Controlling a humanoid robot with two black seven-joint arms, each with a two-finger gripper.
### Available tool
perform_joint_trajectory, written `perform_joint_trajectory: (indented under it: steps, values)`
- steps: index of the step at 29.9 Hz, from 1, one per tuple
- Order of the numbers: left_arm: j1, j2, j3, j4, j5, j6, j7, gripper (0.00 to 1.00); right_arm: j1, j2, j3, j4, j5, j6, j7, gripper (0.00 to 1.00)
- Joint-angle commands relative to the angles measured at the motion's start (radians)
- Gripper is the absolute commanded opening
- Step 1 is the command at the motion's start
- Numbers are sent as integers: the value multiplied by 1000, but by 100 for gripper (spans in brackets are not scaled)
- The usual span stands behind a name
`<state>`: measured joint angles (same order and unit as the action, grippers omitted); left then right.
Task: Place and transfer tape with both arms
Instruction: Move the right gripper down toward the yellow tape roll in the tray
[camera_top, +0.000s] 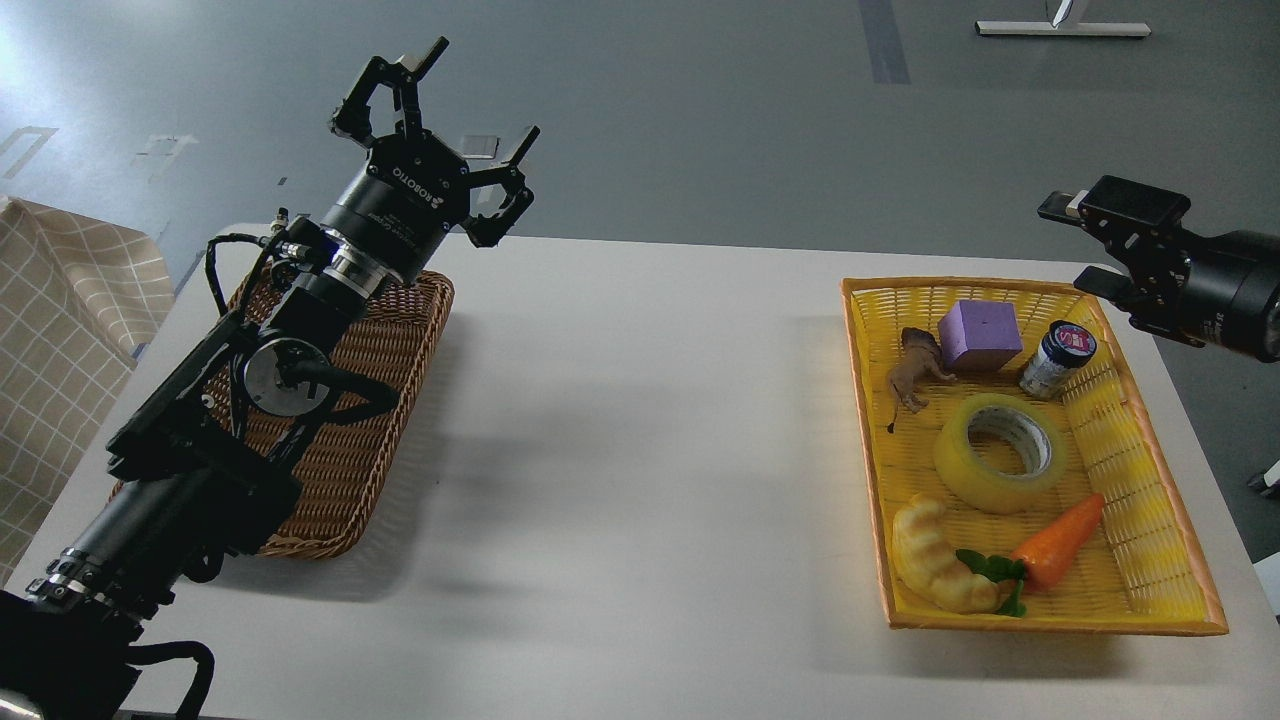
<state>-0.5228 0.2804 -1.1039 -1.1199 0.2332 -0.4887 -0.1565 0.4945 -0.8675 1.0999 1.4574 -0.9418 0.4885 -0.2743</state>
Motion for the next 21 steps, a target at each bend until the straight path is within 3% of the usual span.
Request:
perform_joint_trajectory:
  steps: [1, 12, 21]
  values:
    - [1, -1, -2, 0, 0, 0, 0, 98, 1, -31, -9, 6, -83, 0, 0, 100]
    - [-2, 0, -7, 0, 0, 0, 0, 98, 2, -53, -118, 61, -506, 0, 9, 98]
    - [-2, 5, -11, -3, 0, 0, 0, 98, 6, -53, -239, 100, -655, 0, 6, 97]
